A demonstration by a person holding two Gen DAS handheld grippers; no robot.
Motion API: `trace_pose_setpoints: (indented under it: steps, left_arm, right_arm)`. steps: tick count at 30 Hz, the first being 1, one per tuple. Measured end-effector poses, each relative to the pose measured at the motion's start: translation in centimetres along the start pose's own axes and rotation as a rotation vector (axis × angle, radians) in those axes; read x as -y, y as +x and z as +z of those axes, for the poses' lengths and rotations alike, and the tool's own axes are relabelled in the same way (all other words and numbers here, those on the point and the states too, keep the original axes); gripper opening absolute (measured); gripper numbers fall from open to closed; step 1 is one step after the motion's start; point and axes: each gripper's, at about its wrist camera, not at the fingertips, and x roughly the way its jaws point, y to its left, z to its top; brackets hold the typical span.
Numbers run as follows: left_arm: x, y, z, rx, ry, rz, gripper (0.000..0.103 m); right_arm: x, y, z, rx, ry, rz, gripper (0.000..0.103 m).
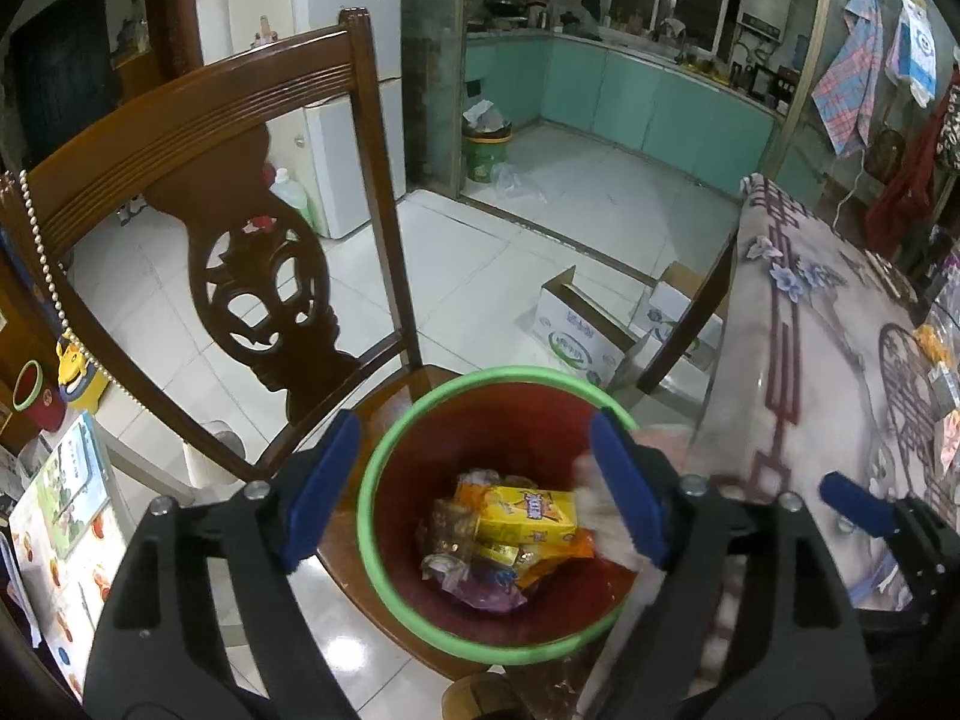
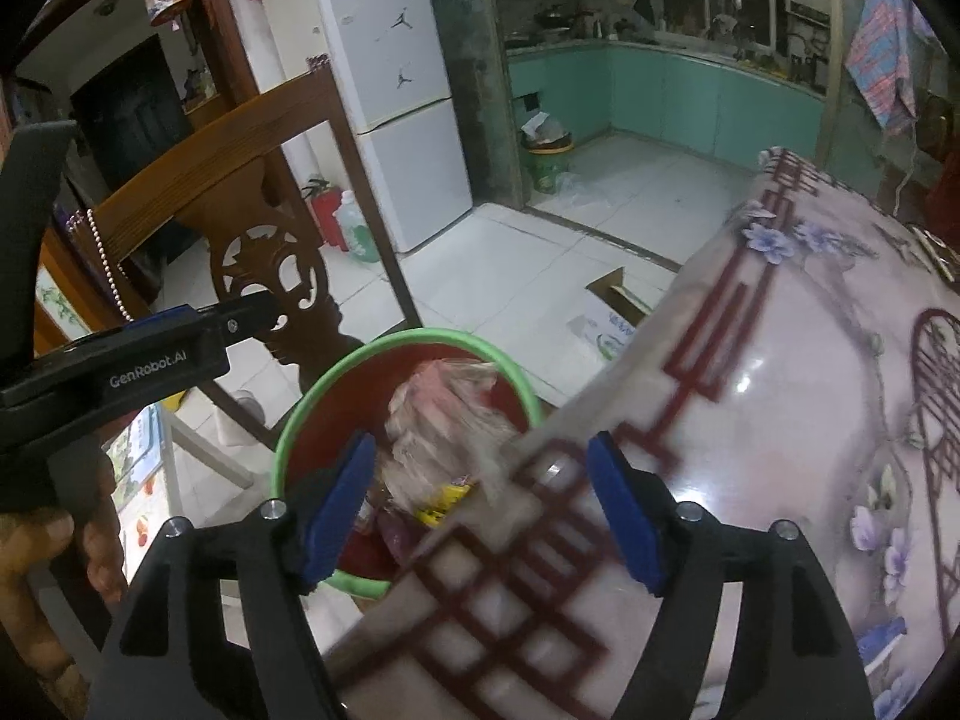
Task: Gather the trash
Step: 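Open both tools to drop the box and paper into the bucket, then move both tools back over the table toward the remaining trash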
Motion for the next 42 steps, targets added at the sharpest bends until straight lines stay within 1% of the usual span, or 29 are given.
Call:
trace_pose_setpoints:
  steps: [2,5,7,9,10,12,13,17,18,21,24,25,27,28,29,31,32,34,38,40,41,42]
  left_arm:
    - [1.0,0.0,0.0,-0.006,0.017,-0.015,0.078]
    - [2.6,-0.1,0.0,-0.010,0.044,-0.053,0.082]
    - [4.1,-0.3,0.0,-0.007,0.063,-0.081,0.084]
    - [5.7,-0.7,-0.1,-0.003,0.078,-0.120,0.087]
    - [6.4,-0.8,-0.1,-0.004,0.081,-0.137,0.087]
    - [8.0,-1.1,-0.1,-0.007,0.089,-0.182,0.089]
    - [9.0,-1.2,-0.1,-0.009,0.097,-0.203,0.089]
    - [13.1,-1.9,-0.5,-0.012,0.138,-0.274,0.091]
    - [14.1,-2.1,-0.7,-0.015,0.148,-0.293,0.091]
    - [17.3,-2.2,-1.6,-0.045,0.191,-0.351,0.092]
    - [21.4,-2.3,-3.2,-0.090,0.245,-0.419,0.092]
    - [22.6,-2.4,-3.7,-0.098,0.269,-0.433,0.092]
    - [24.9,-2.7,-4.8,-0.100,0.326,-0.440,0.092]
    - [25.8,-2.9,-5.2,-0.095,0.348,-0.440,0.092]
    - [26.6,-3.1,-5.7,-0.088,0.368,-0.442,0.092]
    - [28.5,-3.5,-6.6,-0.069,0.414,-0.453,0.092]
    - [29.1,-3.6,-6.9,-0.061,0.432,-0.455,0.092]
    - [30.6,-3.6,-7.8,-0.045,0.473,-0.457,0.092]
    - [33.0,-3.0,-9.1,-0.053,0.532,-0.461,0.092]
    - [34.1,-2.9,-9.8,-0.047,0.565,-0.463,0.092]
    - [34.6,-2.9,-10.2,-0.037,0.591,-0.458,0.092]
    - [35.0,-2.9,-10.6,-0.025,0.614,-0.453,0.092]
  right_arm:
    - [1.1,-1.0,-0.4,0.014,0.028,-0.011,0.080]
    - [3.6,-3.0,-1.0,0.033,0.079,-0.027,0.082]
    - [5.3,-4.6,-1.5,0.046,0.099,-0.052,0.086]
    - [7.1,-6.5,-1.9,0.067,0.104,-0.103,0.091]
    - [7.9,-7.3,-2.1,0.076,0.107,-0.131,0.092]
    - [10.5,-9.6,-2.6,0.091,0.104,-0.224,0.092]
    - [11.5,-10.4,-2.8,0.095,0.105,-0.254,0.092]
    - [18.1,-15.2,-4.2,0.116,0.153,-0.401,0.092]
    - [20.4,-16.6,-4.8,0.120,0.185,-0.436,0.092]
    - [26.3,-19.6,-6.7,0.142,0.283,-0.484,0.092]
    - [32.7,-21.3,-8.6,0.150,0.416,-0.558,0.092]
    - [34.8,-21.4,-9.2,0.148,0.480,-0.561,0.091]
    - [39.6,-21.1,-11.1,0.143,0.671,-0.493,0.084]
    - [41.3,-20.7,-11.7,0.133,0.729,-0.473,0.083]
    - [42.4,-20.6,-12.0,0.122,0.754,-0.474,0.080]
    - [44.5,-19.8,-12.1,0.093,0.771,-0.492,0.076]
    - [45.5,-19.3,-12.2,0.085,0.782,-0.485,0.074]
    - [46.7,-18.7,-12.4,0.085,0.803,-0.462,0.074]
    - [49.1,-17.7,-12.6,0.070,0.827,-0.481,0.074]
    - [50.3,-16.7,-12.8,0.058,0.843,-0.461,0.074]
    - [50.8,-16.3,-12.9,0.047,0.848,-0.444,0.071]
    - [51.2,-16.1,-13.1,0.037,0.848,-0.433,0.061]
